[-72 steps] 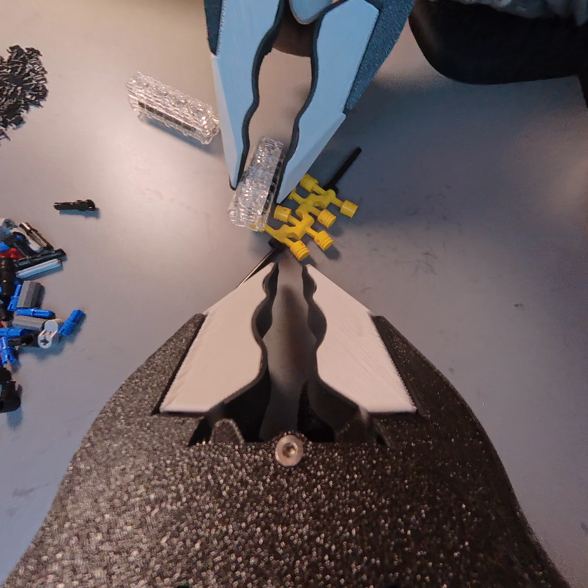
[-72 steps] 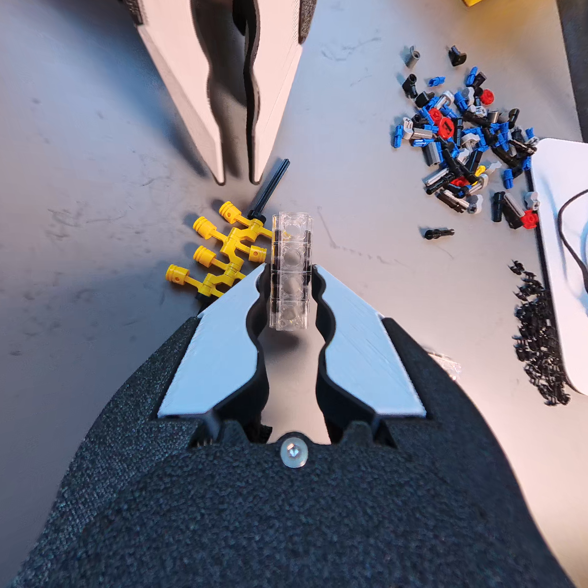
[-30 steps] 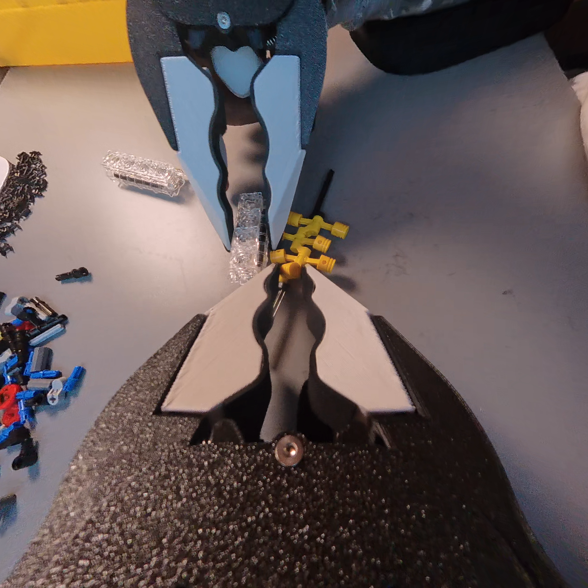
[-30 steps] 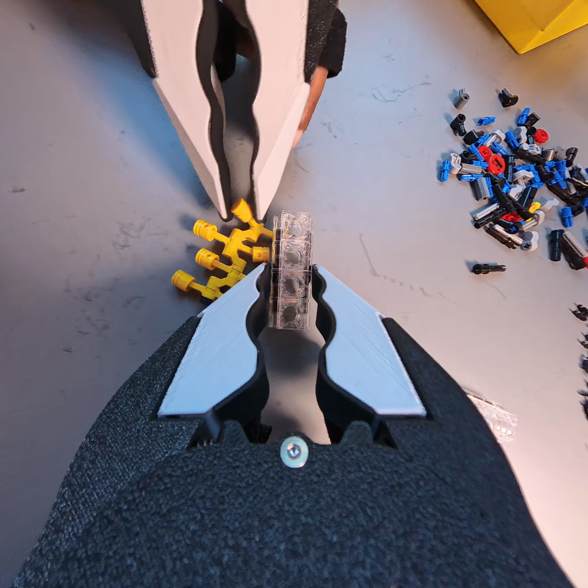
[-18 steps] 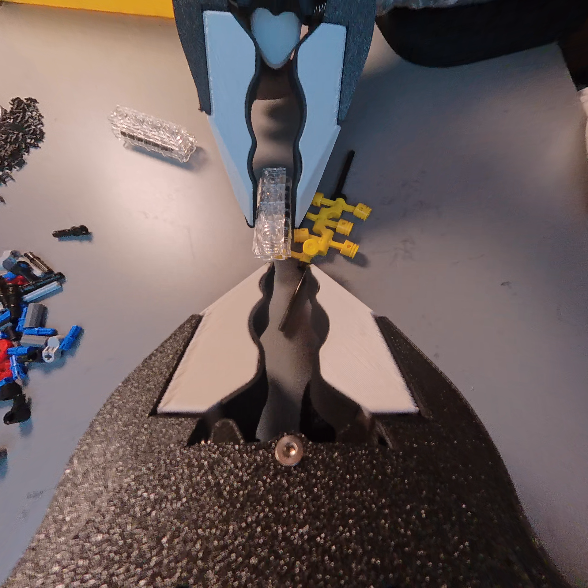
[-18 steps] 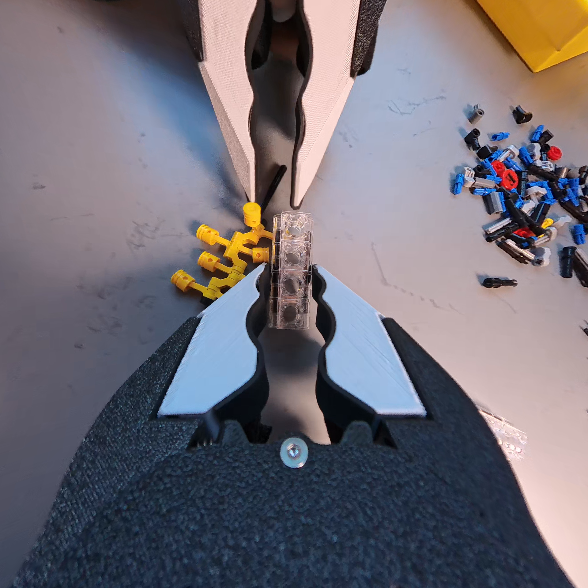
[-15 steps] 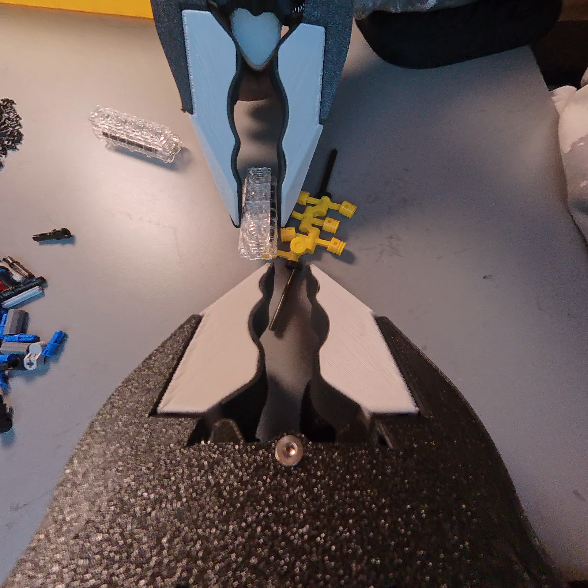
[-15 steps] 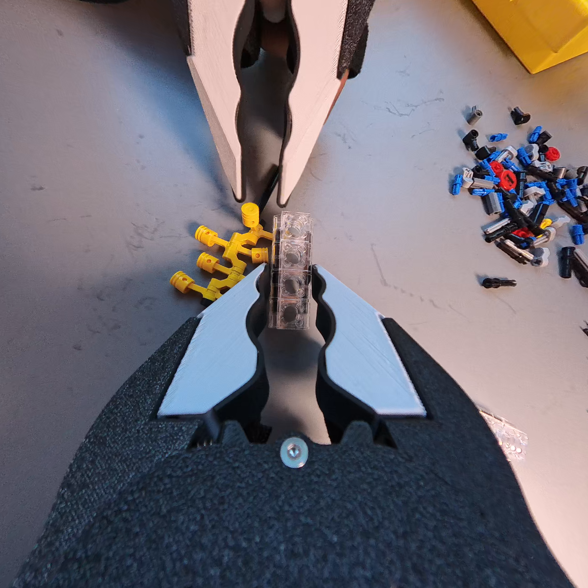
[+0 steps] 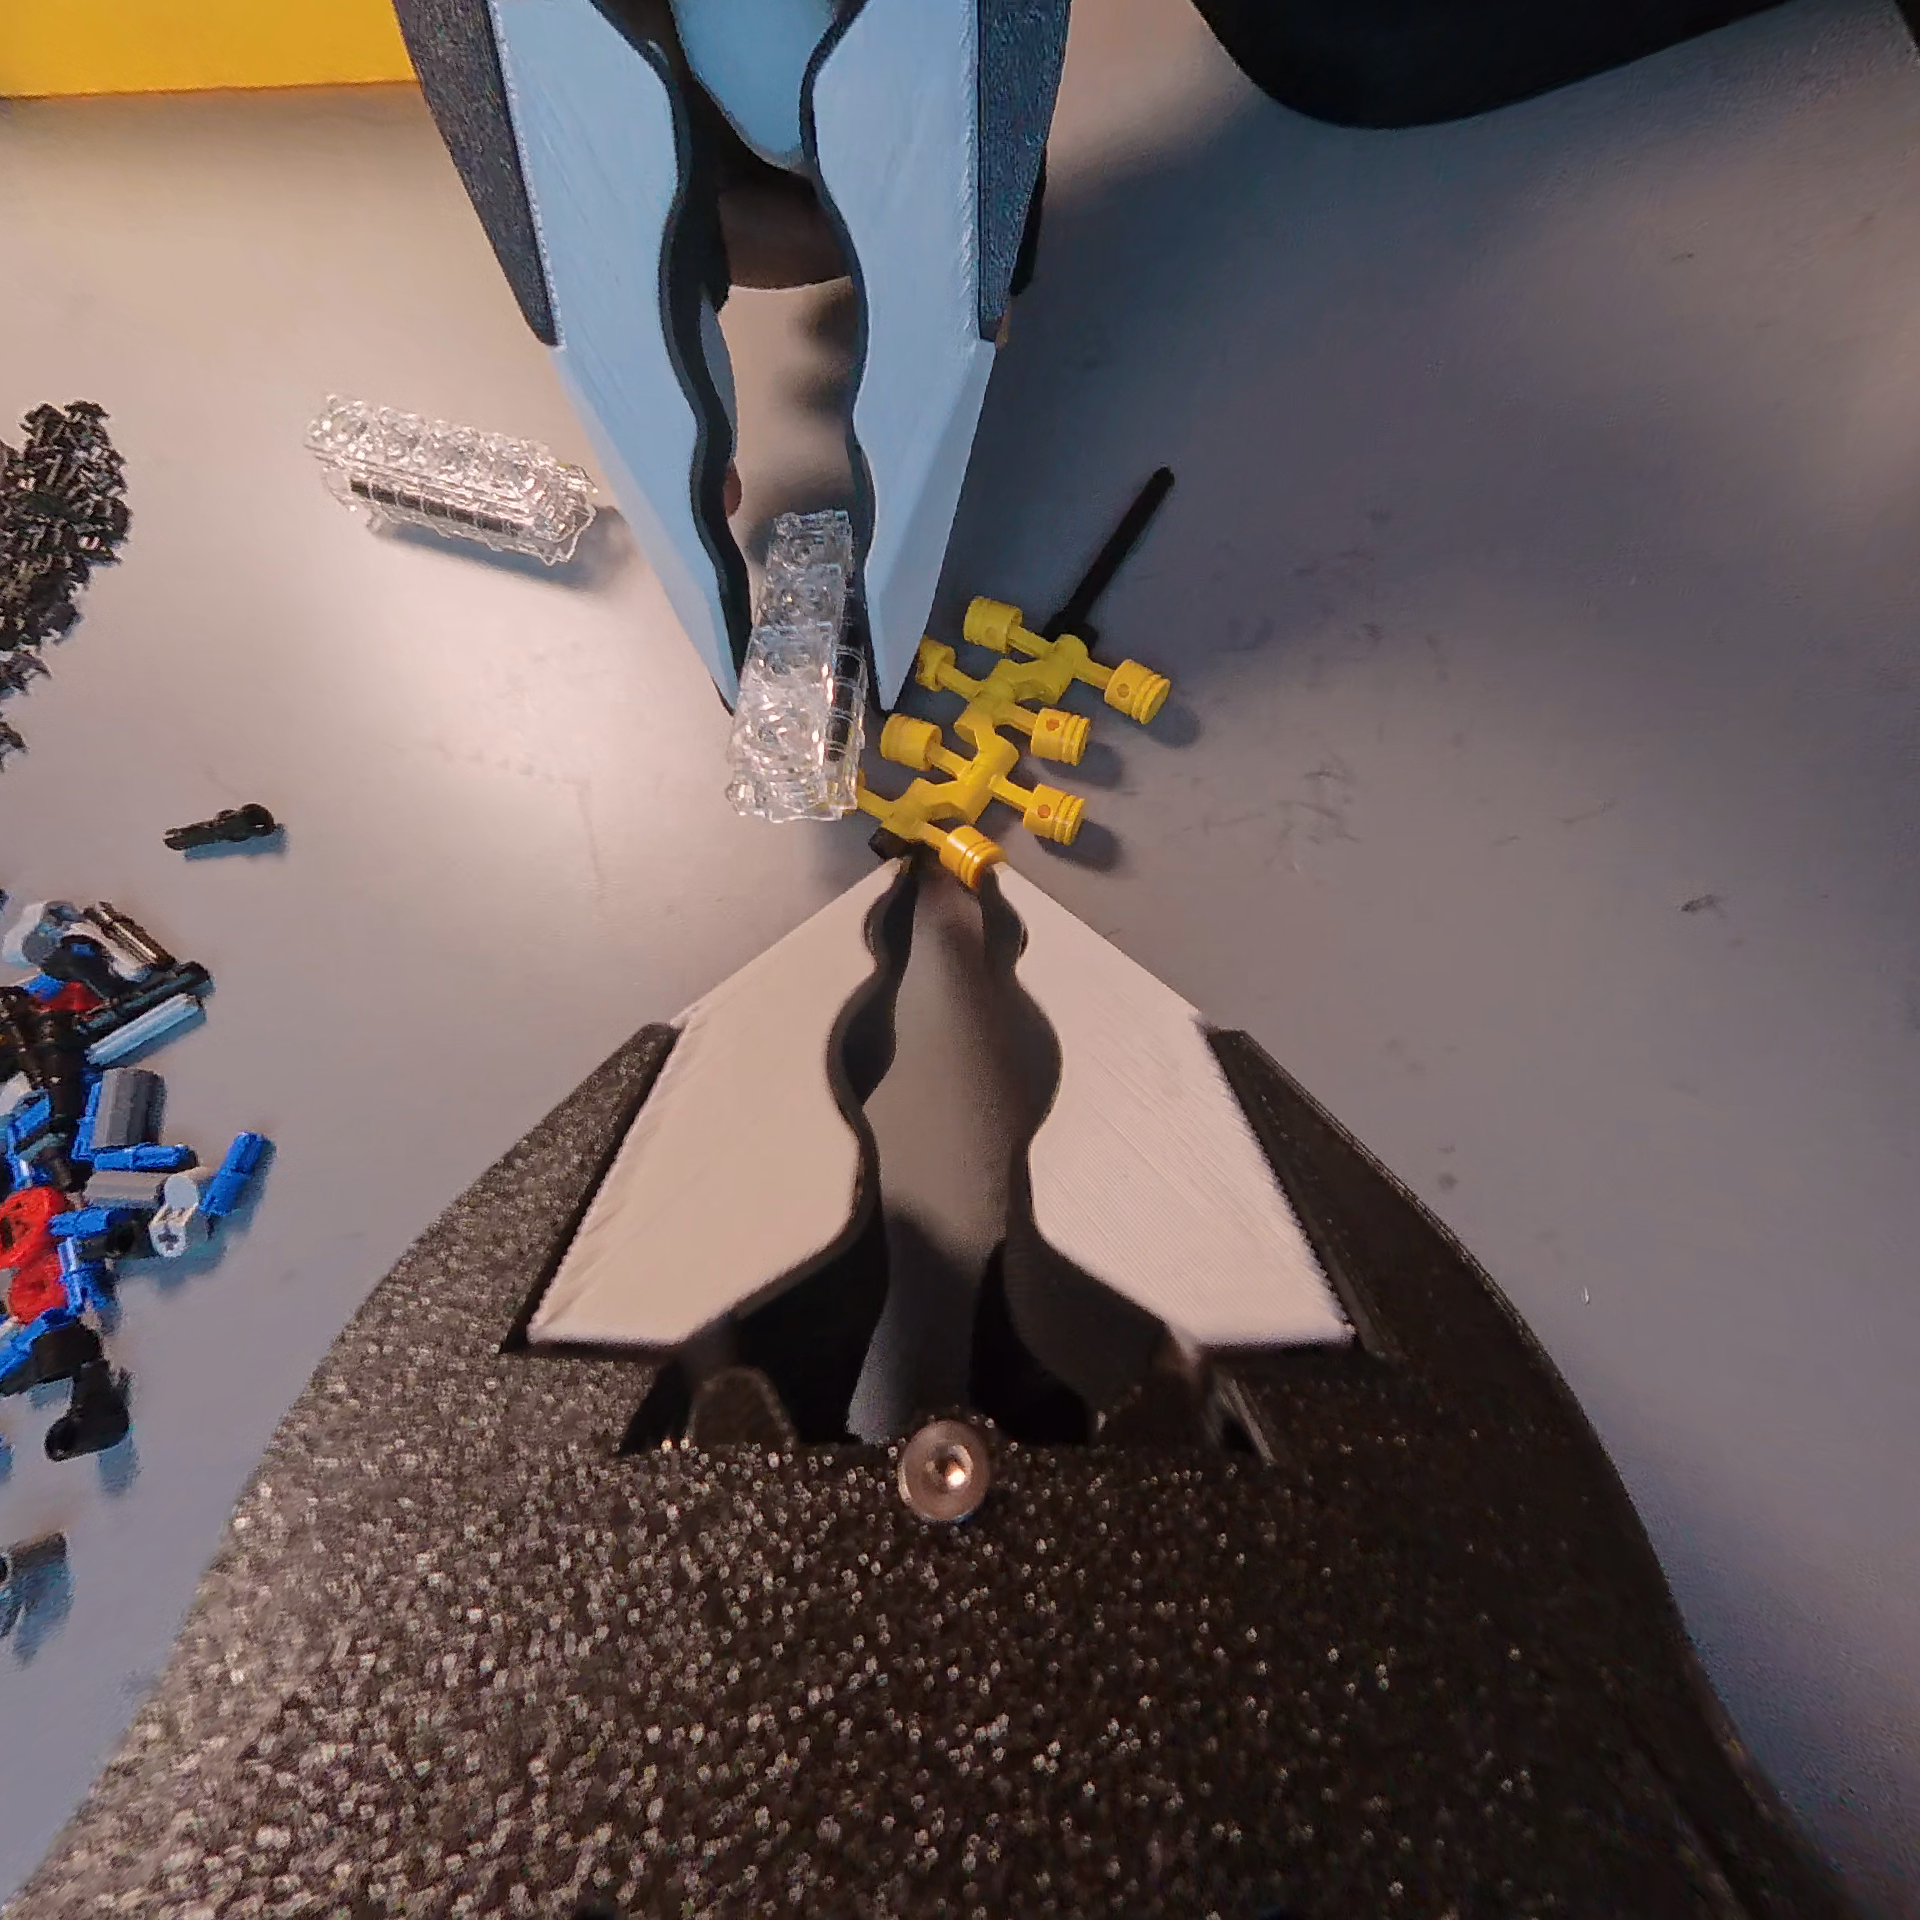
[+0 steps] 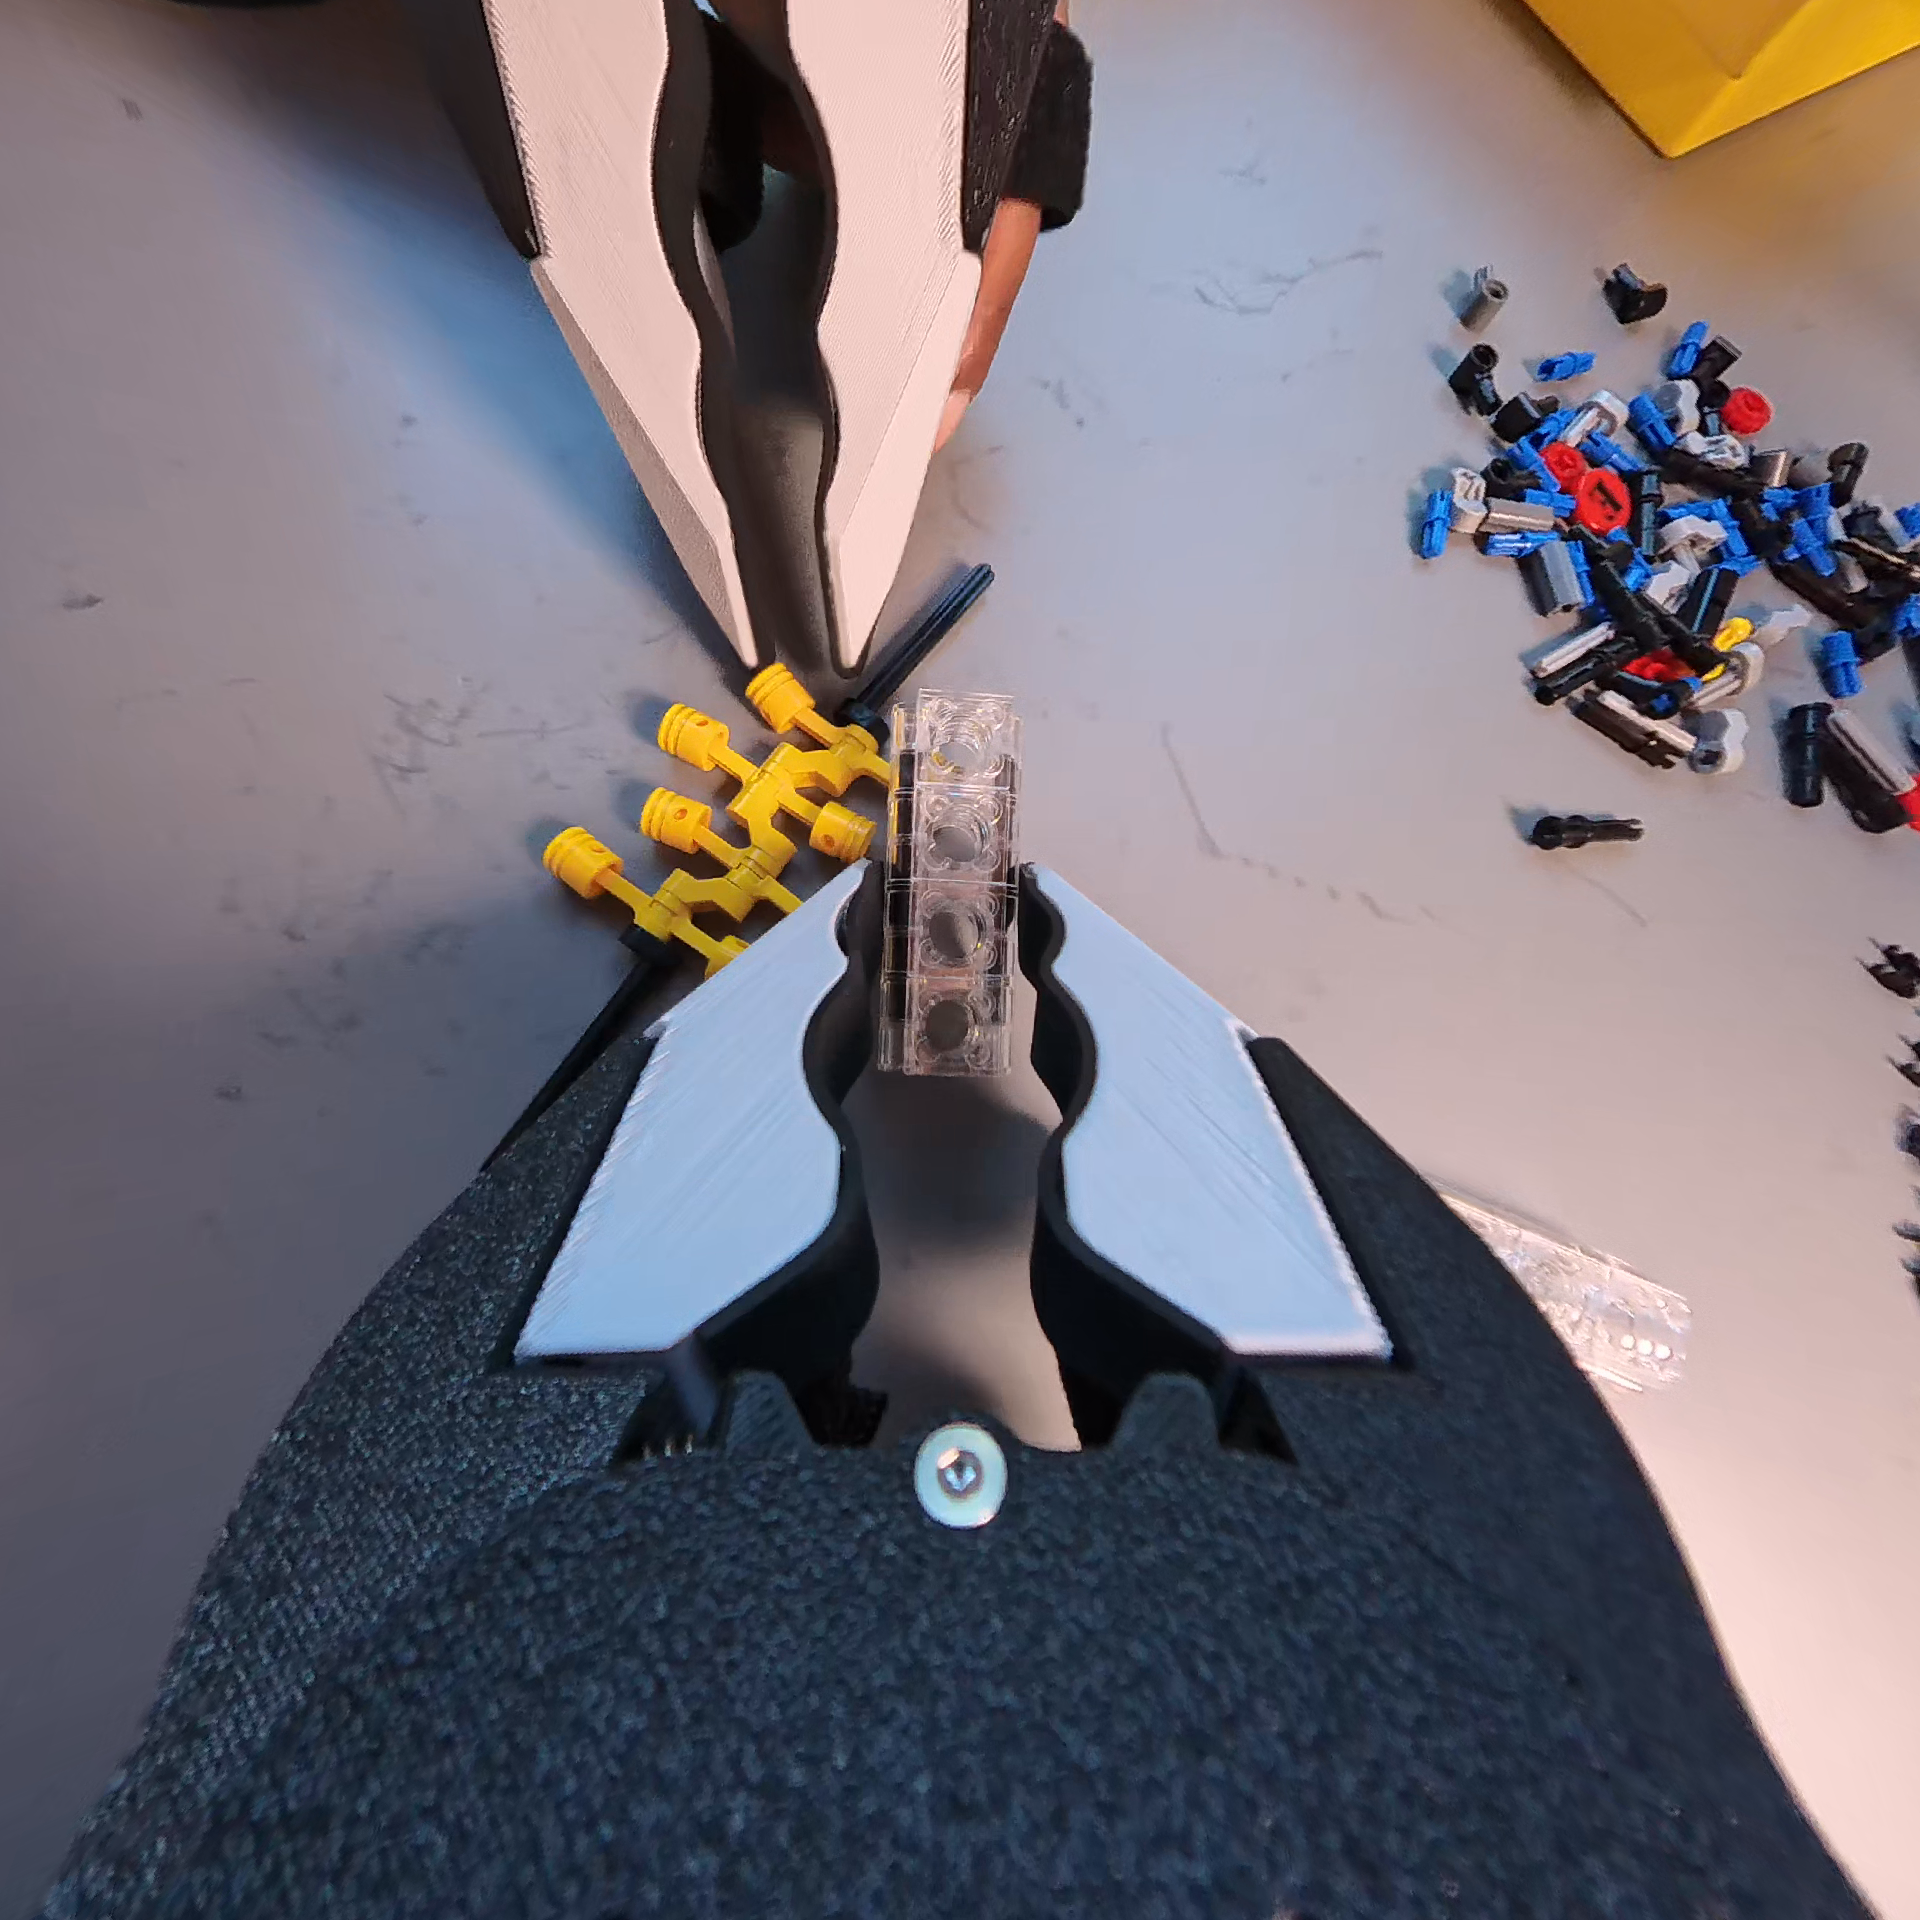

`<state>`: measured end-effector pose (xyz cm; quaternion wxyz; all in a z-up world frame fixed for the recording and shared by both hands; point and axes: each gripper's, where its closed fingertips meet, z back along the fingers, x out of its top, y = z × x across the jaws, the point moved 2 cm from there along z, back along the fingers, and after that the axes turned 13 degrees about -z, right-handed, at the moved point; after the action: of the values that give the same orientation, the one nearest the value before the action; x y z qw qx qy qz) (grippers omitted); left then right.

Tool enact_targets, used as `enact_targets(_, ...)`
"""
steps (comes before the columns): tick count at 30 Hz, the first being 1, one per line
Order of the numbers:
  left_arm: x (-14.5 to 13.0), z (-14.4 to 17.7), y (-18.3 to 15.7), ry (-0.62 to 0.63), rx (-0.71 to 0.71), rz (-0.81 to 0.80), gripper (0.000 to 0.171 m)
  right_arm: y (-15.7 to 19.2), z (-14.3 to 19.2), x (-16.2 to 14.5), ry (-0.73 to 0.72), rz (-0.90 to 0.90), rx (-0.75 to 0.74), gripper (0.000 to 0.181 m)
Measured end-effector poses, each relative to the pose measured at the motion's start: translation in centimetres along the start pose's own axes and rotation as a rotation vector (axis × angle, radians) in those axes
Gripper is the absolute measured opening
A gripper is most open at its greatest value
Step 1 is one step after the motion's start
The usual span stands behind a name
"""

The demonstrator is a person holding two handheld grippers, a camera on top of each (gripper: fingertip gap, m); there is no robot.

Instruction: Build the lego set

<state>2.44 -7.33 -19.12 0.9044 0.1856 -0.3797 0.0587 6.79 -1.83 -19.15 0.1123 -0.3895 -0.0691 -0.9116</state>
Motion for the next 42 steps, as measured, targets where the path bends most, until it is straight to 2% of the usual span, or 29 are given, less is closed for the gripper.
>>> enact_targets(14,0.3,-0.3,-0.6,0.049,-0.014,-0.024,0.012,0.2,-0.3,0.2,0.021,0.028,-0.021,0.024)
enact_targets(20,1.7,0.6,1.0,-0.051,0.063,0.022,0.009,0.5,-0.4,0.3,0.023,0.034,-0.021,0.024)
enact_targets(28,1.6,0.2,0.9,-0.074,0.061,0.025,0.009,0.8,-0.5,0.3,0.029,0.043,-0.024,0.024)
enact_targets(42,1.1,-0.1,0.7,-0.078,0.034,0.081,0.009,0.5,0.8,0.6,-0.055,-0.134,0.037,0.024)
